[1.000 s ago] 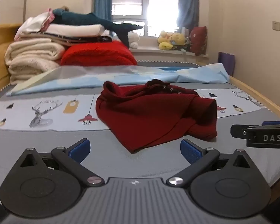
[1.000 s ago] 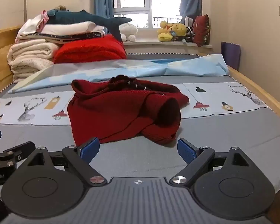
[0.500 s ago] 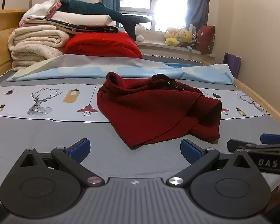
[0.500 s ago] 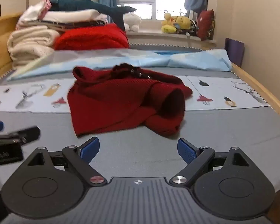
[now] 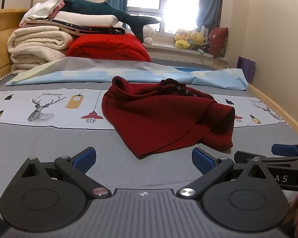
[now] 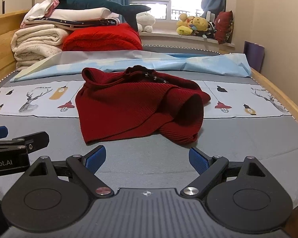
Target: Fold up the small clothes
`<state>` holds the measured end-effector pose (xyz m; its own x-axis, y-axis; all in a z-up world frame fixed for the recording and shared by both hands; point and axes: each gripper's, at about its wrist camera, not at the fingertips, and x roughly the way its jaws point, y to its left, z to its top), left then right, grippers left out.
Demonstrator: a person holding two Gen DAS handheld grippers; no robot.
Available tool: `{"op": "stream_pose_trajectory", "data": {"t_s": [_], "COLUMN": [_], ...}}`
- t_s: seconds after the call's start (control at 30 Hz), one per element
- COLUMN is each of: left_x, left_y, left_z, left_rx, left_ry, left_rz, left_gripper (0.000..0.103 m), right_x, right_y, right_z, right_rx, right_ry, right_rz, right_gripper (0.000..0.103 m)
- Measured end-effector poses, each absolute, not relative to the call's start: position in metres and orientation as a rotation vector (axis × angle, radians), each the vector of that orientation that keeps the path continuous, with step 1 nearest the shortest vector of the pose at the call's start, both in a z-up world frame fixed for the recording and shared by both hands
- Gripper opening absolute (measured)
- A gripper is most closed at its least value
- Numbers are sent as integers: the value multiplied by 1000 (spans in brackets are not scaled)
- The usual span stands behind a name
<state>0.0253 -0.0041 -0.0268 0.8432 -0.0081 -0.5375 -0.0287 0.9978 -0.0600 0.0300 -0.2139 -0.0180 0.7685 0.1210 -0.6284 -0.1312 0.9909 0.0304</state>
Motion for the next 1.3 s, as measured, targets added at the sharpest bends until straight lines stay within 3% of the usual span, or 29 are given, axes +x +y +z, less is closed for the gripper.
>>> {"op": "stream_pose_trajectory", "data": {"t_s": [1.3], "left_x": [24], "left_y": [-8], "left_z": [-27], "left_rx": [-52], "left_ry": [561], "left_rz": [2], "left_gripper": [103], "right_x": [31], "right_y": [-211], "right_z": [-17], "right_rx": [-25], "right_ry": [677], "right_rz": [137], "right_gripper": [91]}}
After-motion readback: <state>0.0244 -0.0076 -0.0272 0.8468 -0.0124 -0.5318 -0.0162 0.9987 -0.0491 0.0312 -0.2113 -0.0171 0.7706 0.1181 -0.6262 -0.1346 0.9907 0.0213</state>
